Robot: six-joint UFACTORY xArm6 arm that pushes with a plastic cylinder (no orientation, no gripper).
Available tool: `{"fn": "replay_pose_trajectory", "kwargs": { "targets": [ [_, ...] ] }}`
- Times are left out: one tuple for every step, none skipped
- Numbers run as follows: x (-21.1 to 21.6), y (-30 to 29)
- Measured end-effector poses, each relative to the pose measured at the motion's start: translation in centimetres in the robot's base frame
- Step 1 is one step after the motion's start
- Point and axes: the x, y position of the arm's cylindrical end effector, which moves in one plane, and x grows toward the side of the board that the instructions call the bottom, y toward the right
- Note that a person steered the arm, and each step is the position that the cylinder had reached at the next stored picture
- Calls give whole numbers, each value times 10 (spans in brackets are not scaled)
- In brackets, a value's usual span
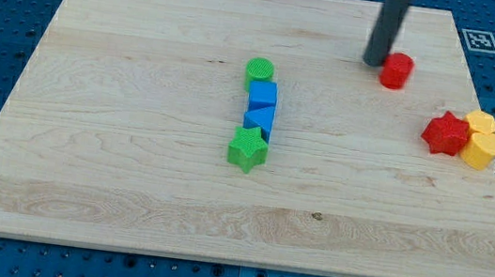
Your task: Move the red circle into the red star
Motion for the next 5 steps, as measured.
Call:
{"fn": "replay_pose_trajectory", "kwargs": {
  "targets": [
    [20,17],
    [20,17],
    [5,15],
    [-1,42],
    [9,57]
  ]
}}
